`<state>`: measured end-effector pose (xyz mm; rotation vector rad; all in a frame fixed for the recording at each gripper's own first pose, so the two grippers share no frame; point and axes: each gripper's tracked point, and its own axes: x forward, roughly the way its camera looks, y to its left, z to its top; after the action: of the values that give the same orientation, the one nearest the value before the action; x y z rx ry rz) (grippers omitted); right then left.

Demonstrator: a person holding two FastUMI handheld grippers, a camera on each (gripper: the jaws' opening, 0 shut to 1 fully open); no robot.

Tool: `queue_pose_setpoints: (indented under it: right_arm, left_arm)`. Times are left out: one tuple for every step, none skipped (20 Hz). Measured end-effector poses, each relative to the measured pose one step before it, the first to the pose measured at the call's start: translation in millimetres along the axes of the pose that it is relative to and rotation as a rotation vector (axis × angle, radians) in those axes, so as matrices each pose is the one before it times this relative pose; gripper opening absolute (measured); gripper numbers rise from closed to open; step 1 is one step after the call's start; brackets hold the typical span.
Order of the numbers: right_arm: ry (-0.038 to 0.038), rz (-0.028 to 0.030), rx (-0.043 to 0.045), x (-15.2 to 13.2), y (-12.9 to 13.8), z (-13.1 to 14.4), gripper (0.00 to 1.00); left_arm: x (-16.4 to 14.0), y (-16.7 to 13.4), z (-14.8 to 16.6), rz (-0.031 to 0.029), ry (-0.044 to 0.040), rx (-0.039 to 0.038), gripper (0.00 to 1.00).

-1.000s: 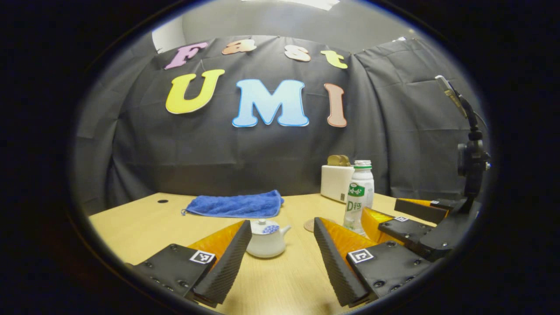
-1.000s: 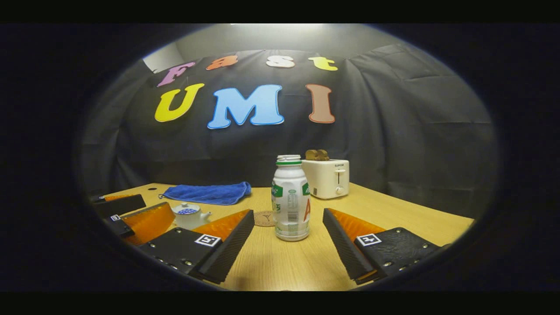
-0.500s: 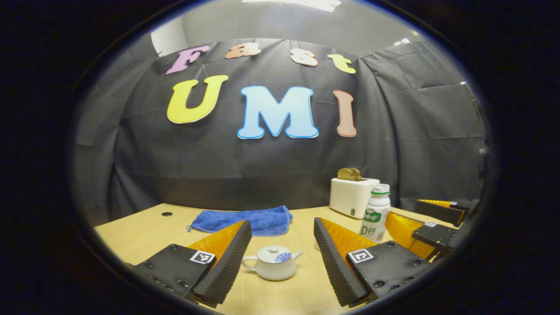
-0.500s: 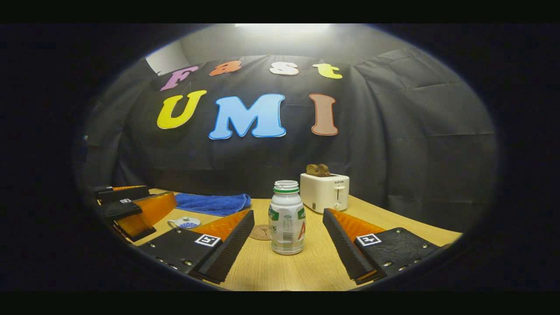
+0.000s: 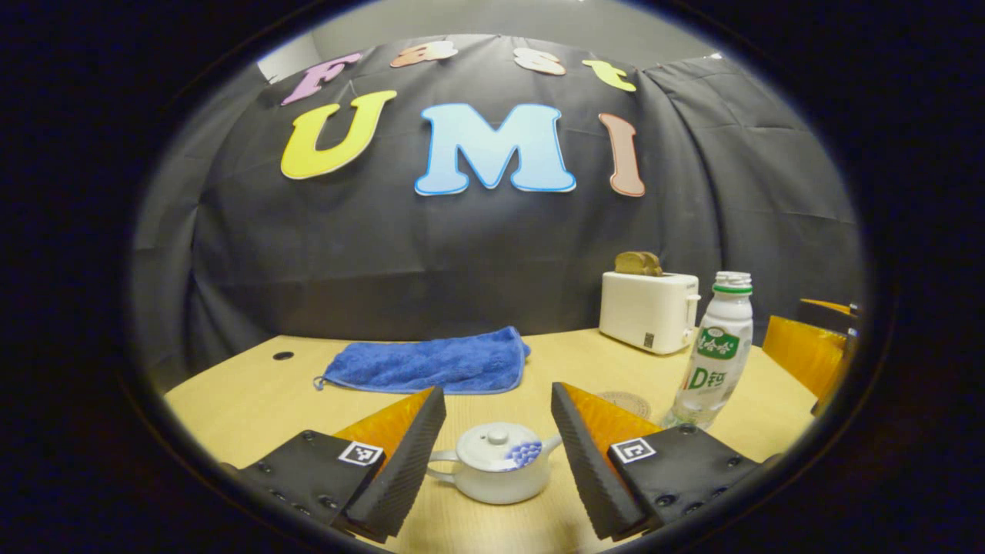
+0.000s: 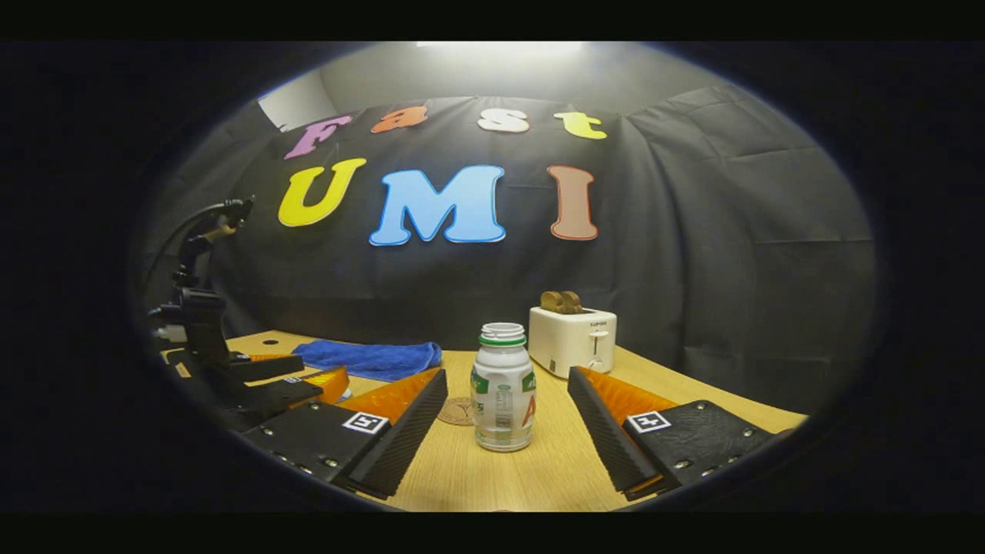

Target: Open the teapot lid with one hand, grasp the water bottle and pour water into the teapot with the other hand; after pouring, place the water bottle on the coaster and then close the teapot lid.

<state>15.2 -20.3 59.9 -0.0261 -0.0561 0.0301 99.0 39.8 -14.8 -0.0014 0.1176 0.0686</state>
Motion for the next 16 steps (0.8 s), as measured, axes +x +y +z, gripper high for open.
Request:
queue_pose_setpoints:
  right_arm:
    - [0.00163,-0.00175,0.00157,1.13,-1.22,-0.45,0.97]
    - [0.00394,-0.00155,0.00251,0.69,-0.77,-2.08,0.97]
    - [0.00406,-0.00076,0.00322,1.09,-0.60,-0.92,0.97]
    - [0.00440,-0.00008,0.00268,0.99,-0.67,-1.77,0.97]
    - [0.00399,-0.00060,0.00101,0.47,-0.30,-0.30,0.97]
    - [0.00362,-0.00043,0.00065,0.86,-0.72,-2.06,0.97]
    - [0.00303,0.00043,0.00072,0.54,-0.07,-0.88,0.97]
    - [0.00331,0.00091,0.00146,0.26,0.02,-1.64,0.97]
    - [0.00322,0.00072,0.00259,0.14,-0.36,-0.80,0.97]
    - [0.00266,0.00036,0.00326,0.03,-0.55,-1.54,0.97]
    - [0.00121,-0.00126,0.00371,-0.35,-1.29,0.00,0.97]
    - [0.00128,-0.00259,0.00266,0.53,-0.97,-0.49,0.97]
    - [0.00159,-0.00338,0.00186,0.85,-1.23,-0.76,0.97]
    - [0.00257,-0.00234,0.00079,-1.14,-1.35,-1.52,0.97]
    - [0.00193,-0.00145,0.00096,-0.21,-1.00,0.06,0.97]
    - [0.00289,-0.00205,0.00088,0.27,-1.11,-1.40,0.97]
  left_arm:
    - [2.88,-0.61,-2.35,-0.00166,0.00739,-0.00166,0.95]
    - [1.83,-0.71,-2.47,-0.00205,0.00646,-0.00058,0.91]
    - [1.71,-0.41,-2.02,-0.00033,0.00735,0.00141,0.92]
    - [2.49,-0.03,-3.07,0.00049,0.00609,0.00097,0.92]
    - [1.29,0.05,-1.27,-0.00107,0.00616,-0.00073,0.89]
    - [-0.13,0.87,-0.71,0.00304,0.00404,-0.00051,0.86]
    - [0.37,0.94,-1.26,0.00313,0.00587,-0.00120,0.83]
    - [1.09,0.72,-2.56,0.00132,0.00670,-0.00131,0.80]
    - [1.43,0.95,-2.45,0.00276,0.00826,-0.00012,0.77]
    - [0.19,1.77,-3.03,0.01014,0.00911,0.00274,0.73]
    - [0.48,2.03,1.37,0.00390,-0.00253,0.00322,0.70]
    - [-0.04,-1.17,1.01,-0.00156,-0.00033,-0.00019,0.65]
    - [0.77,-0.24,-0.07,0.00072,0.00296,0.00167,0.66]
    - [0.64,-0.66,-0.67,-0.00044,0.00022,0.00185,0.64]
    - [-0.20,-0.31,0.56,0.00013,-0.00007,0.00367,0.63]
    - [0.20,0.10,-0.06,0.00189,-0.00139,0.00613,0.61]
